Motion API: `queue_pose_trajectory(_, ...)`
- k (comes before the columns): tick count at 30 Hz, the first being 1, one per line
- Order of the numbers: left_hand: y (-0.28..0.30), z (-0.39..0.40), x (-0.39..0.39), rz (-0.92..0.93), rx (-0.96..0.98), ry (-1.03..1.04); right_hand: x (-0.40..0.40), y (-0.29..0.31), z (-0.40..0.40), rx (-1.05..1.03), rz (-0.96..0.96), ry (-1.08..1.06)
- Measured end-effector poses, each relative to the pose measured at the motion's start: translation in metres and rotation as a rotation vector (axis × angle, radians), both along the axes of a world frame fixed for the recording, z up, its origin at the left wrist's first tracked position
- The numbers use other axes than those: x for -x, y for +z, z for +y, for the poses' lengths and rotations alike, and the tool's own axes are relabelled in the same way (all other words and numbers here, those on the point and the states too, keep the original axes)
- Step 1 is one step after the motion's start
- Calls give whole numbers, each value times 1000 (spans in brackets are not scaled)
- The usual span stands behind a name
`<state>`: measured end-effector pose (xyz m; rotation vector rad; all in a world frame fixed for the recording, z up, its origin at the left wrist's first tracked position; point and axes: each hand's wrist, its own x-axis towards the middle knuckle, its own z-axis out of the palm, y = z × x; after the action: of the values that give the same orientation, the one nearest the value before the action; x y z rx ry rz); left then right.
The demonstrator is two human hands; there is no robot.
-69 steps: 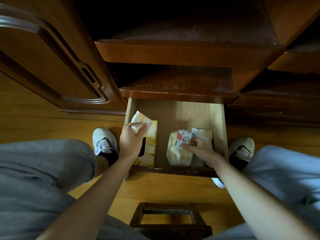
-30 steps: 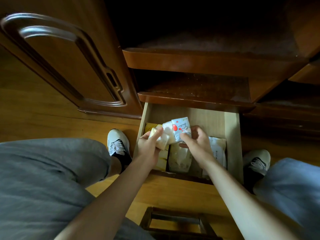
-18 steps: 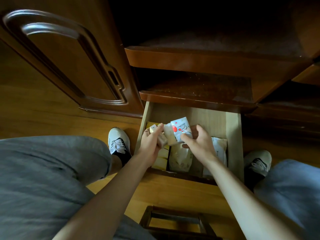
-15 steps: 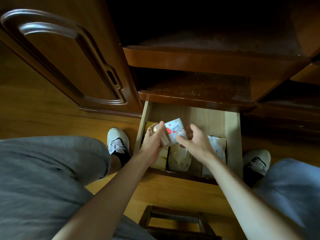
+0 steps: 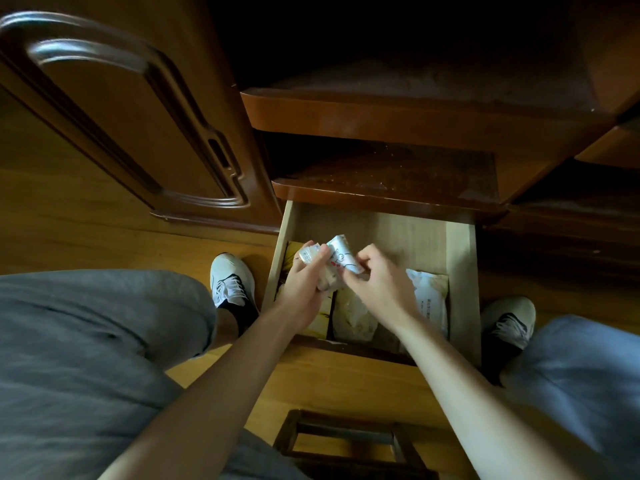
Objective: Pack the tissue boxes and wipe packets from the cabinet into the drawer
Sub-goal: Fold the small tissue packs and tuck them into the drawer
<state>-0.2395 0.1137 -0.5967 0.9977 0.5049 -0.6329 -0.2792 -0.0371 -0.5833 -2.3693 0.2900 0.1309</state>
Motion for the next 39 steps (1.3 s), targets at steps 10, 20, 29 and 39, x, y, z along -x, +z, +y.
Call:
queue_pose_trajectory(10,4,1,1,-167,-200,14,4,4,16,147,-59,178)
queue_pose_trajectory(20,6,1,-2,114,-96,-1,10,-14,22,32,-45,141)
queue_pose_trajectory(29,1,-6,0,-46,-317,-151,11,-30,-1,-466,54,-210)
queue_pose_trajectory(39,-13,27,-34,-521,-1154,-360,-51,-63,-18,-466,357,-412)
